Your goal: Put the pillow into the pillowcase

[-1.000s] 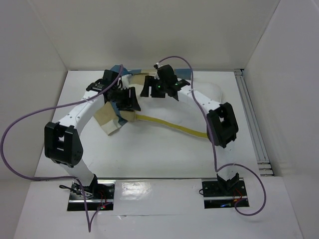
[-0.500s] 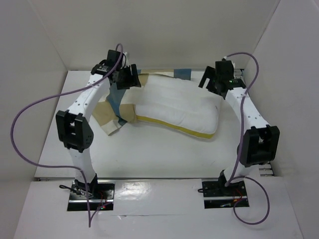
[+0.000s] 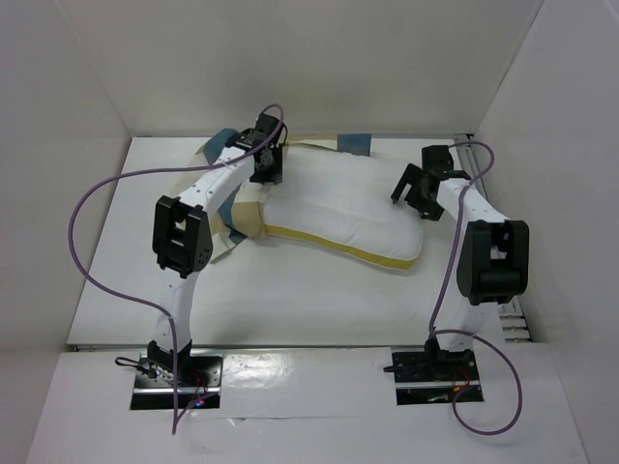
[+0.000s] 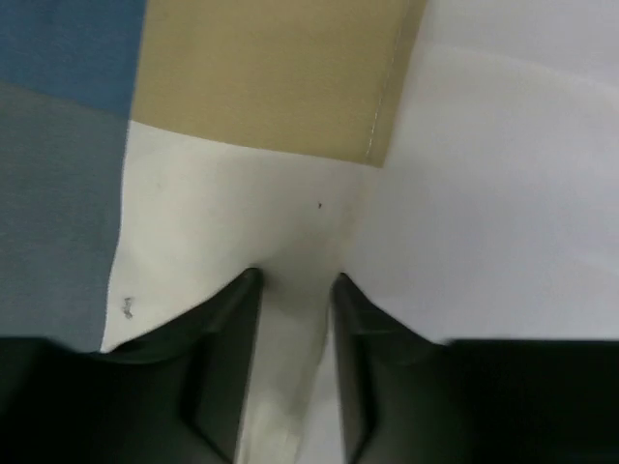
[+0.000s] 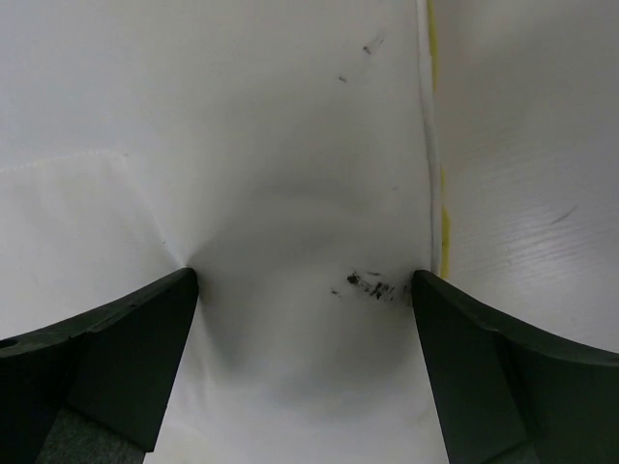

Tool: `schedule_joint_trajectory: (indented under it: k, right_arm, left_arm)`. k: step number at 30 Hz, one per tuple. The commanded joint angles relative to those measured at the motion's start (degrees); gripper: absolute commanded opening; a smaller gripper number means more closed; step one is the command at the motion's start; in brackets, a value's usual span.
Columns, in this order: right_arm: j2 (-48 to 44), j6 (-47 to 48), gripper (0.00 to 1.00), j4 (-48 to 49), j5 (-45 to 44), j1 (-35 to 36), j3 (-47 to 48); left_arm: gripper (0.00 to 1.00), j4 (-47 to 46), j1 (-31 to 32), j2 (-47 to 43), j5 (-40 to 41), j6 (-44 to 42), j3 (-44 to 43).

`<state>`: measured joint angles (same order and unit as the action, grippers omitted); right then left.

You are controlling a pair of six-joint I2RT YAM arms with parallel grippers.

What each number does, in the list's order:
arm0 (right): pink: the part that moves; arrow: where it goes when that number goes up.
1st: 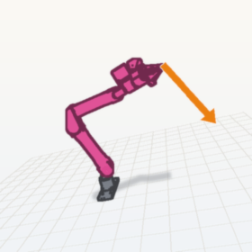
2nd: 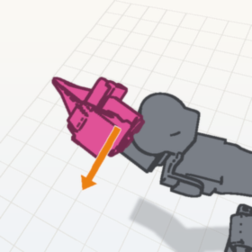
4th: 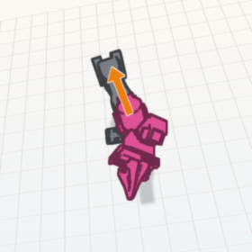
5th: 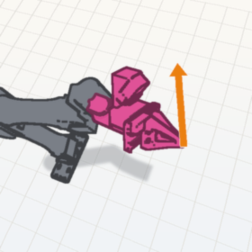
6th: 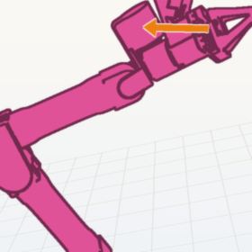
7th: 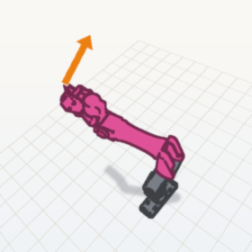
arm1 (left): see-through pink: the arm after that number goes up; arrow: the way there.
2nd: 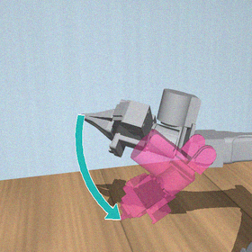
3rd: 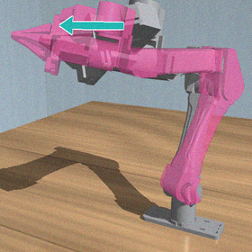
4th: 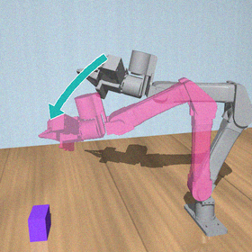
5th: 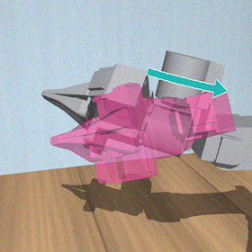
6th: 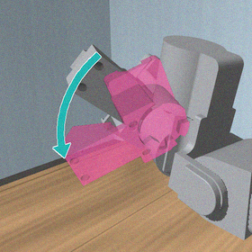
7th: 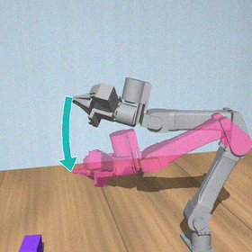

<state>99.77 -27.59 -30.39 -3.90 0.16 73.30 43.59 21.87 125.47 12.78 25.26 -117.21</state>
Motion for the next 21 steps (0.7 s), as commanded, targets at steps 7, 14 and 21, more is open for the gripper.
schedule_joint_trajectory:
  k: [7, 14, 21]
  right_arm:
    - [1.7, -1.0, 0.60, 13.0, 18.8, -0.3, -9.2]
    - [-6.5, -7.7, 0.00, 22.4, 30.3, 8.9, -9.5]
    - [-16.4, -7.2, 0.00, 12.9, 24.6, 20.2, 3.0]
  left_arm:
    - [0.00, 1.8, -0.1, -0.5, 0.7, -1.6, -4.9]
    - [0.00, 0.5, 3.4, -1.7, -24.0, -3.1, -6.0]
    - [0.00, -3.4, 3.4, -6.8, -49.0, 3.4, -8.0]
